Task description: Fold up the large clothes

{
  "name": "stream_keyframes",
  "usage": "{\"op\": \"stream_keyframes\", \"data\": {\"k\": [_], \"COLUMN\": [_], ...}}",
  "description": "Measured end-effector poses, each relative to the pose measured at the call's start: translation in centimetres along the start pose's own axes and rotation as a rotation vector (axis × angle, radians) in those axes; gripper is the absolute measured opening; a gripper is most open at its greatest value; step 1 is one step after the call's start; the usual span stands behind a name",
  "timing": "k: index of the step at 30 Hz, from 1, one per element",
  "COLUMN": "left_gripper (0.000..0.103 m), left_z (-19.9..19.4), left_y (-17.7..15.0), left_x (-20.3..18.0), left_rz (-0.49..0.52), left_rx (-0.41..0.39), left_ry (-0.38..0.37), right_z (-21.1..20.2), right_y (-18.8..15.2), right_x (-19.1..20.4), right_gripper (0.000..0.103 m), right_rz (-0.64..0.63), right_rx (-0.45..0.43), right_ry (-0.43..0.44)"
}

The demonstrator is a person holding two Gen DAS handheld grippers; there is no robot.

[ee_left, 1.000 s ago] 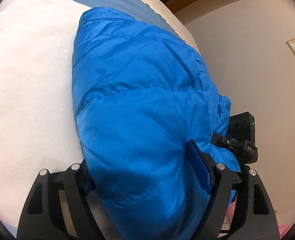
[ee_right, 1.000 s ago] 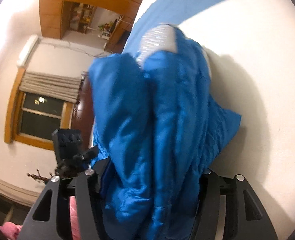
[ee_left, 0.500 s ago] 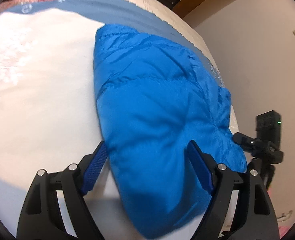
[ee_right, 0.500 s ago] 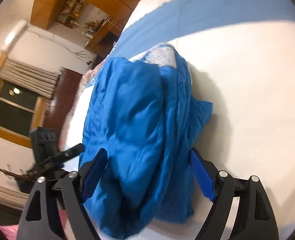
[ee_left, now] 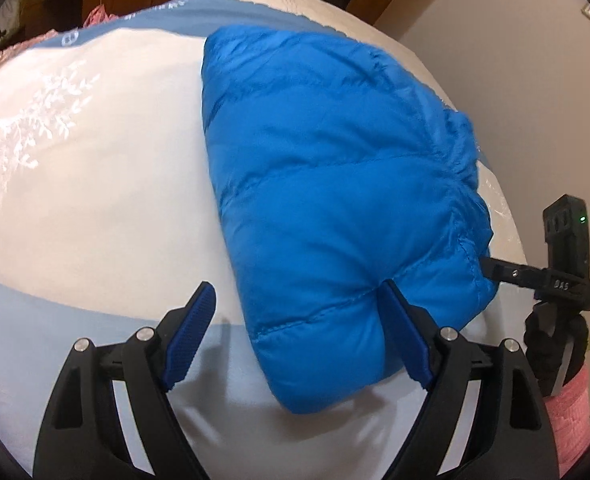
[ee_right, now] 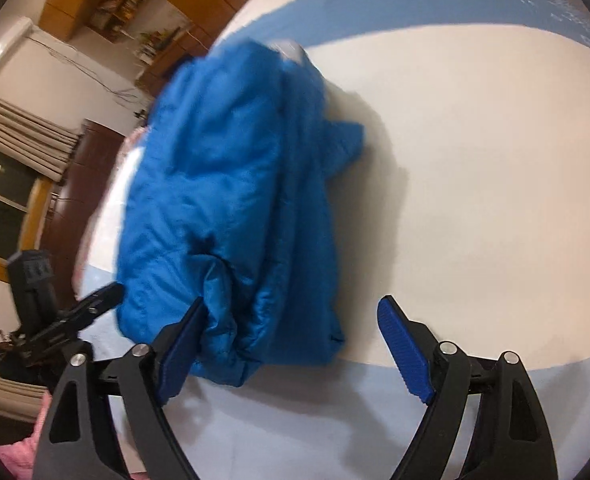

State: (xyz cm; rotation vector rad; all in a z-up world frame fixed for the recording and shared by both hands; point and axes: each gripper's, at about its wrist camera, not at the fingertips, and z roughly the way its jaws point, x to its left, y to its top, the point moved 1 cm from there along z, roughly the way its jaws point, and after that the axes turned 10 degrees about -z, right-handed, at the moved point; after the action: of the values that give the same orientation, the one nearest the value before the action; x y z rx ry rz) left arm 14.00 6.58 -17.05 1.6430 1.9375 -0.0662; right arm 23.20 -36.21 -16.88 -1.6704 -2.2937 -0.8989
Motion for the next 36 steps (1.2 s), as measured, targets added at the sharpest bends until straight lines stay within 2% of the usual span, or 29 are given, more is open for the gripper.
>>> {"op": "stream_keyframes", "data": {"k": [4,7,10,12,14,16,21,36], "left_gripper": [0.084,0.083,0.083,0.084,0.086,0.091,0.093,0.094], "left_z": [0.4,-1.0,-2.7,-3.9,-5.0,-5.6,-8.0,-14.2], "left_y": [-0.1,-0.1,-0.5,-0.8,-1.2,-1.3,-2.7,-4.8], "left_x": [0.5,-0.3,-1.4,-2.0,-2.6,-3.2,-4.7,-7.4], "left_rz": [-0.022,-0.020,0.011,0.010,0.012,0.017,0.055,0.028], "left_rx": [0.004,-0.011,-0.030,-0.040,-0.051,-0.062,-0.092,-0.171], "left_ry": [0.003,0.061,0.128,0.158,0.188,0.226,0.345,0.368], "right_z": [1.0,0.1,-2.0,-3.5,-4.6,-5.5,-7.7,-10.3], "right_y": [-0.5,-0.6,-0.4,-0.3,-0.3,-0.6,-1.3,-2.9], "right_x": [-1.1,-1.0,0.3,1.7,3.1,4.3,8.0,12.0], "right_gripper": [0.088,0.089,0.091,0.098,0.099,0.099,0.099,0.099], "right_rz": [0.045,0.047,0.007,-0.029,-0.054,-0.074,-0.123,-0.143], "right_rx": [0.009,-0.003,-0.023,-0.022,-0.008,-0.015,-0.047,-0.030], "right_ry": [0.019,0.007,-0.043,-0.120,-0.195,-0.221,-0.271,-0.361]}}
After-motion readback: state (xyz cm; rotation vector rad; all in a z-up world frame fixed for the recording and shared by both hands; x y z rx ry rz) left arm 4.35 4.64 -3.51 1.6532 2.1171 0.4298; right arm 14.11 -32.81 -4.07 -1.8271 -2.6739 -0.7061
